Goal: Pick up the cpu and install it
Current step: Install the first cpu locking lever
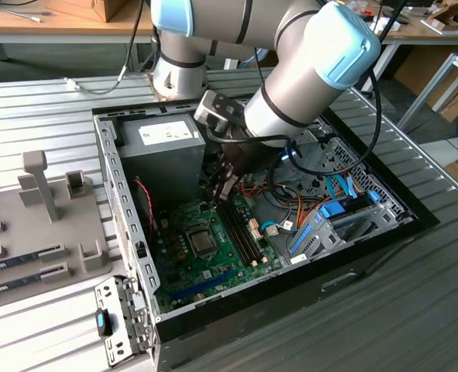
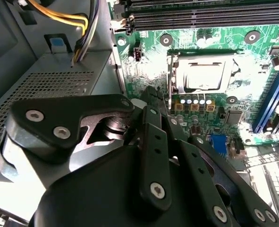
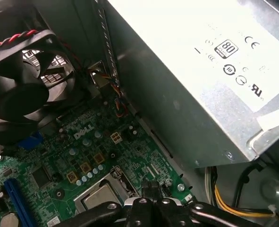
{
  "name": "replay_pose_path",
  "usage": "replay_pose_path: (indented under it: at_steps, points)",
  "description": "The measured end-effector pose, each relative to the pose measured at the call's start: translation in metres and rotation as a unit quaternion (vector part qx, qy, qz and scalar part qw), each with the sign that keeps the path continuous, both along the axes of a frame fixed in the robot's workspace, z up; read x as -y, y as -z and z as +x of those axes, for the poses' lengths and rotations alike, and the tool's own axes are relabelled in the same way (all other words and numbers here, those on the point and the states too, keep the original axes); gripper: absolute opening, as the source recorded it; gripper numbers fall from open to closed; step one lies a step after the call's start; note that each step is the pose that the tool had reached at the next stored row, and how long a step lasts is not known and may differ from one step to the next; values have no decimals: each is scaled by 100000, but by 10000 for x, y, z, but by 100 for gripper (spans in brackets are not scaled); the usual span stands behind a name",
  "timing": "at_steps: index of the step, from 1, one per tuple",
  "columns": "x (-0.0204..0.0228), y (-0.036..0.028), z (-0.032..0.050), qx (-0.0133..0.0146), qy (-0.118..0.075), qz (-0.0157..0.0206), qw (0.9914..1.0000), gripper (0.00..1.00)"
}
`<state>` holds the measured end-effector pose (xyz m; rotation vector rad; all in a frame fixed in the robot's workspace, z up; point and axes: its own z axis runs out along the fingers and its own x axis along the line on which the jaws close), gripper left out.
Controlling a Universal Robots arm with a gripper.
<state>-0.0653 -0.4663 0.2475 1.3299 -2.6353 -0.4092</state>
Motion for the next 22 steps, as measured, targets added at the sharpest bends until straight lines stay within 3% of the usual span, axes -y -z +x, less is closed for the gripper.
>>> replay_pose_path:
  at_steps: [4, 9, 16, 22]
  points:
    - [4, -2, 25, -249, 8, -859, 99996, 11]
    - [44, -2, 41, -362, 6, -1052, 99994, 11]
    - [160, 6, 41, -364, 4, -1126, 99993, 11]
    - [182, 57, 41, -363, 14, -1972, 99980, 11]
